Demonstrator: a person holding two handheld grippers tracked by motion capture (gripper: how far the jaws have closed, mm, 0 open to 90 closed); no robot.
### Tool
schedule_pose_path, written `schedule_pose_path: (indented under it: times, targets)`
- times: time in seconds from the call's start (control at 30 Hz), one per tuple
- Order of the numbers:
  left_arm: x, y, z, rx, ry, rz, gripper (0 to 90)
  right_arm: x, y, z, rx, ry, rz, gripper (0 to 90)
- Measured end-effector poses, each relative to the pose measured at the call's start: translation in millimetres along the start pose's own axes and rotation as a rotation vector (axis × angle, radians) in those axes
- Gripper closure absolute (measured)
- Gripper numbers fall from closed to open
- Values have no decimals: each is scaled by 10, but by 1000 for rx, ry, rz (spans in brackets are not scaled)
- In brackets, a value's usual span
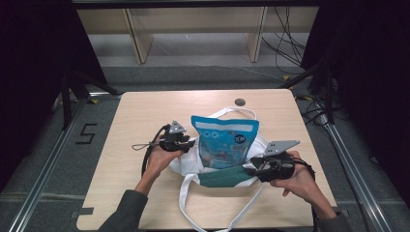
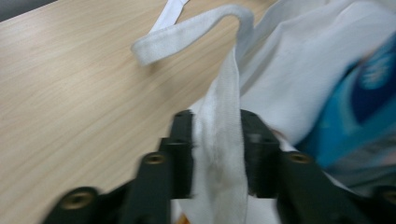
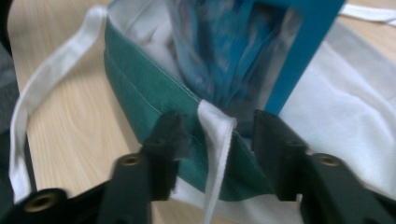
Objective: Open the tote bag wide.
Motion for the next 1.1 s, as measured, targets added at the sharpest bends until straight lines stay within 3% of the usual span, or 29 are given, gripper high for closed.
schedule_pose_path:
  times: [0.07,0.1,0.13,0.2,0.23,0.3,0.33,0.37,0.43,0.47,0.5,0.53,0.57,0.67,0.73,0.8,0.83,0.87,0.9,0.93,1.0,1.03,1.07,1.1]
  targets:
    - [131,61,-41,31,-17,1,818,10,98,3,59,-12,40,735]
    - [181,105,-77,33,-16,35,820,22,165,12,100,-13,59,774]
    - [197,166,-121,38,-11,83,824,30,232,2,116,-6,65,796]
    - [195,263,-185,65,-7,95,826,81,444,1,168,-22,44,823]
    - [202,266,-204,47,-16,110,826,81,444,1,168,-22,44,823]
    - [218,281,-210,45,-1,136,823,106,557,-14,171,-29,9,828]
    - [220,298,-209,52,-14,142,818,107,620,-12,192,-34,11,831]
    - [219,311,-210,60,-27,122,809,122,720,-88,178,-30,-14,834]
    - [196,298,-206,62,-51,98,800,156,731,-130,155,-24,-38,834]
    - [191,281,-183,66,-60,94,775,152,731,-100,184,-29,-32,833]
    - [188,252,-143,57,-69,95,719,126,718,-92,187,-25,-11,828]
    - [172,202,-65,36,-65,96,654,133,711,-95,181,-25,-22,815]
    - [129,136,-15,-18,-74,131,616,141,702,-78,185,-32,-30,787]
    - [21,21,217,-95,-54,113,568,147,567,14,127,-43,-24,685]
    - [-105,-15,393,-123,1,133,588,110,429,107,59,-17,-29,627]
    - [-225,-21,542,-146,57,139,608,110,310,209,-1,-1,-74,582]
    - [-286,-9,605,-158,75,144,617,68,248,244,-44,10,-53,549]
    - [-345,23,658,-162,96,152,619,76,207,287,-76,33,-110,542]
    - [-388,62,712,-160,101,148,628,18,171,314,-108,44,-87,543]
    - [-436,103,745,-167,109,150,639,25,167,341,-109,51,-121,546]
    - [-521,189,766,-160,129,166,641,-64,179,346,-112,93,-98,569]
    - [-541,224,748,-155,139,147,631,-92,247,277,-81,134,-106,585]
    - [-557,257,714,-148,142,126,631,-92,247,277,-81,134,-106,585]
    - [-567,293,670,-137,143,118,633,-108,303,234,-42,148,-95,595]
Point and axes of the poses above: each handheld gripper's, and its own axes: z roughly backward along the jaws, y roughly out of its underside, x roughly to its left, the point moved 8 cm from there along -z, roughly forward along the jaws, and after that the axes turned 9 degrees about -x, right-handed, at the moved point
